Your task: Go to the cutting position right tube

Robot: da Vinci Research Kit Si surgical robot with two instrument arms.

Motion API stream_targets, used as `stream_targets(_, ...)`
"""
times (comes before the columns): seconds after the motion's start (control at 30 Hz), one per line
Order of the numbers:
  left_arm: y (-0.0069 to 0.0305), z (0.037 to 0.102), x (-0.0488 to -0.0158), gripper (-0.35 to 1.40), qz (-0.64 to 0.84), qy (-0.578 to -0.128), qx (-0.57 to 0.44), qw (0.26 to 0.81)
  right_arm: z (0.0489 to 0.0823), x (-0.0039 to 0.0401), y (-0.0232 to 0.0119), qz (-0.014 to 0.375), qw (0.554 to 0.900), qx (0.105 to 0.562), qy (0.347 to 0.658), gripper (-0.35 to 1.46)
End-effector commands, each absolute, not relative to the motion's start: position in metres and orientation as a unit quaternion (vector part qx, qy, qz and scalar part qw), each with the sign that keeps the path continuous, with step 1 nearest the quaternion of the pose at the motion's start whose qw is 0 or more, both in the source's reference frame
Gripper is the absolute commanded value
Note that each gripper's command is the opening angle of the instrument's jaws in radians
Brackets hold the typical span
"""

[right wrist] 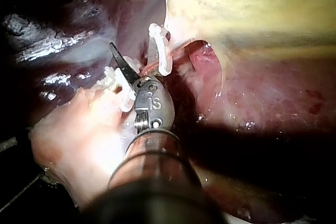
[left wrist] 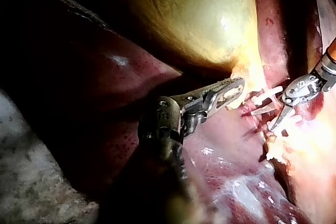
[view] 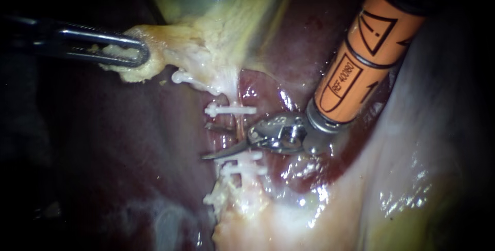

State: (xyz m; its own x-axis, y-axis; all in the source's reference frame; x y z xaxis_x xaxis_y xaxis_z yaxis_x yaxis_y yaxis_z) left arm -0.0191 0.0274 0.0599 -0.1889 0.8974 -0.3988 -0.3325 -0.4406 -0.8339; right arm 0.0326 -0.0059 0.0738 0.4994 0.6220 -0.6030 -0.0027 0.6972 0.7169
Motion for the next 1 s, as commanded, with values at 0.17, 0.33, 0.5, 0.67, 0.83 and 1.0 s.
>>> stream_targets(0.17,0.0274,0.0599,-0.0191,-0.35,0.709,-0.303,-0.466,0.434,0.0734,0.0327,-0.0059,0.196,0.792,0.339,0.469,1.43)
stream_targets(0.33,0.0274,0.0599,-0.0191,-0.35,0.709,-0.303,-0.466,0.434,0.0718,0.0328,-0.0059,0.185,0.779,0.351,0.486,1.41)
stream_targets(0.5,0.0274,0.0599,-0.0191,-0.35,0.709,-0.303,-0.466,0.434,0.0694,0.033,-0.0058,0.179,0.766,0.361,0.5,1.38)
stream_targets(0.67,0.0274,0.0599,-0.0191,-0.35,0.709,-0.303,-0.466,0.434,0.0671,0.0331,-0.0056,0.18,0.759,0.367,0.508,1.38)
stream_targets(0.83,0.0274,0.0599,-0.0191,-0.35,0.709,-0.303,-0.466,0.434,0.0658,0.0332,-0.0059,0.178,0.754,0.37,0.513,1.38)
stream_targets(1.0,0.0274,0.0599,-0.0191,-0.35,0.709,-0.303,-0.466,0.434,0.0652,0.0334,-0.0061,0.176,0.752,0.372,0.514,1.38)
